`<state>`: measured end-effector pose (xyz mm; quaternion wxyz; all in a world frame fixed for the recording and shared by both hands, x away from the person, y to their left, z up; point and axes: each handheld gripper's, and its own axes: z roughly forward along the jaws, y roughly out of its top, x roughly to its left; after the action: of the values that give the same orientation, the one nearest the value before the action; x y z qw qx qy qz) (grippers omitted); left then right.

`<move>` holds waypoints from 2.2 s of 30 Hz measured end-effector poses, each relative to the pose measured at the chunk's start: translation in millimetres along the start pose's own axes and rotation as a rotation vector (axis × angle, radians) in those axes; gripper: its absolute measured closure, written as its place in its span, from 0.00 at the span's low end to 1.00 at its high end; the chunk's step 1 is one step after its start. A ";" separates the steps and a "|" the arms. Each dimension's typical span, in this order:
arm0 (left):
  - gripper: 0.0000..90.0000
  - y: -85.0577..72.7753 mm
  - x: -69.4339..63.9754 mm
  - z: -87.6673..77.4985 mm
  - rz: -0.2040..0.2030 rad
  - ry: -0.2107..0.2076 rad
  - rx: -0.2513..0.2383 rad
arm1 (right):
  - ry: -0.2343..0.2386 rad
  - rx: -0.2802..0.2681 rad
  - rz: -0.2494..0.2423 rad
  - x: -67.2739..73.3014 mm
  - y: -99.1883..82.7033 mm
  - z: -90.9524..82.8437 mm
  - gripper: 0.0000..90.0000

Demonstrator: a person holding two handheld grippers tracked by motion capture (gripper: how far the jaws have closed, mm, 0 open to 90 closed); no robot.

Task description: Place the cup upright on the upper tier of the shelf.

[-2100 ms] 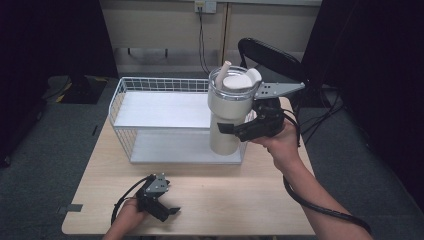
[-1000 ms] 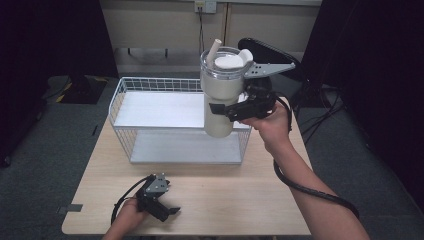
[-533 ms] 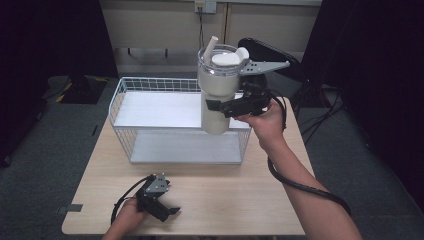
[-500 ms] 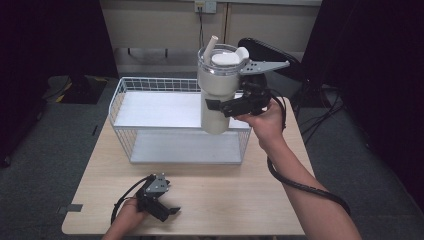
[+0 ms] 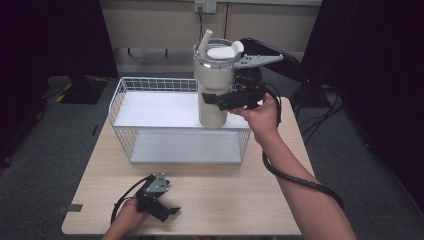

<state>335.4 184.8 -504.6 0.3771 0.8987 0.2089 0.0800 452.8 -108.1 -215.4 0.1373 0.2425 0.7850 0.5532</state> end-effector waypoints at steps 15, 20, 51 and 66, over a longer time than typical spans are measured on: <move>0.00 0.0 0.0 0.0 0.000 0.000 0.000 | -0.031 -0.004 0.002 -7.5 3.6 10.3 0.10; 0.00 0.0 0.0 0.0 0.000 0.000 0.000 | -0.044 0.010 -0.002 -10.2 3.3 15.3 0.10; 0.00 0.0 0.0 0.0 -0.001 -0.002 0.001 | -0.116 0.023 0.015 -24.0 3.3 50.8 0.10; 0.00 0.0 0.1 -0.1 0.002 0.000 0.001 | -0.132 0.032 0.025 -25.3 -6.6 61.3 0.10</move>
<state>335.5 184.9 -504.5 0.3764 0.8992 0.2079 0.0802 502.3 -74.2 -244.3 0.1781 0.2902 0.7799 0.5252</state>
